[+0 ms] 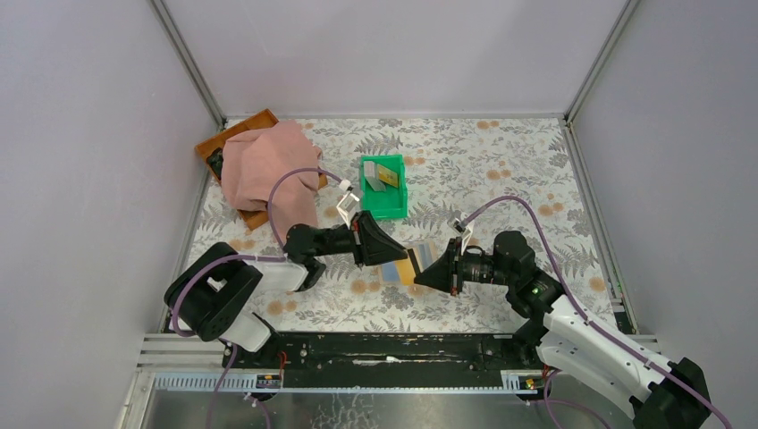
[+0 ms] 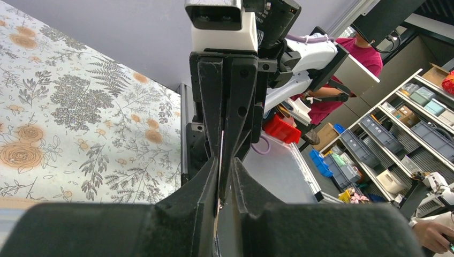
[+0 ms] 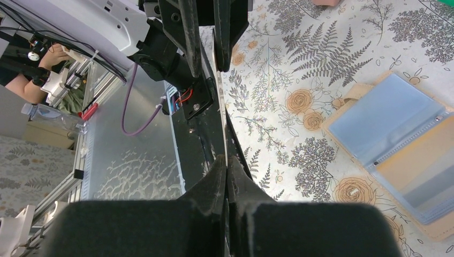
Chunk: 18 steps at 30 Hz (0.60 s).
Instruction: Take the credit cards out of the card holder
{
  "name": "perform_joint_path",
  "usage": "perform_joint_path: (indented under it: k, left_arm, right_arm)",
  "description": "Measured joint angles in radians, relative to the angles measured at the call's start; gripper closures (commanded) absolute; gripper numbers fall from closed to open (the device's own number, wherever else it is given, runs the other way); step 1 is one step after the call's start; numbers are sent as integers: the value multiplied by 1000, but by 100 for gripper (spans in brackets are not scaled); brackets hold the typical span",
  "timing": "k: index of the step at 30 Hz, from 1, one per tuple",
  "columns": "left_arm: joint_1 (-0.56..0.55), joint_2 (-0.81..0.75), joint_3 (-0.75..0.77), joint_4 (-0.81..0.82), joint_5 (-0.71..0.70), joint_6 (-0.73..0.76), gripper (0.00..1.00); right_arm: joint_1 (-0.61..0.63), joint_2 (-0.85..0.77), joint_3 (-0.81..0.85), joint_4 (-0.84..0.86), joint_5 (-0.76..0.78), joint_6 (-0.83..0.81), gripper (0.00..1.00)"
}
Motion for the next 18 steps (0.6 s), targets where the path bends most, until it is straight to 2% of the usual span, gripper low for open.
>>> perform_joint_path:
  k: [2, 7, 8, 11, 12, 14, 18]
  left_arm:
    - [0, 0, -3, 0, 0, -1, 98]
    - [2, 0, -6, 0, -1, 3, 100]
    - [2, 0, -6, 0, -2, 4, 100]
    - [2, 0, -8, 0, -12, 7, 100]
    - [2, 0, -9, 0, -17, 8, 100]
    - [6, 0, -14, -1, -37, 11, 100]
    - [23, -2, -16, -35, -148, 43, 100]
  right_arm:
    - [0, 0, 2, -2, 0, -2, 100]
    - [1, 0, 10, -6, -7, -5, 100]
    - [1, 0, 10, -7, -8, -6, 91]
    - [1, -1, 10, -15, 5, -8, 51]
    - [1, -3, 11, -21, 23, -13, 43]
    - [1, -16, 14, -39, 73, -13, 36]
    - [1, -89, 15, -100, 257, -25, 39]
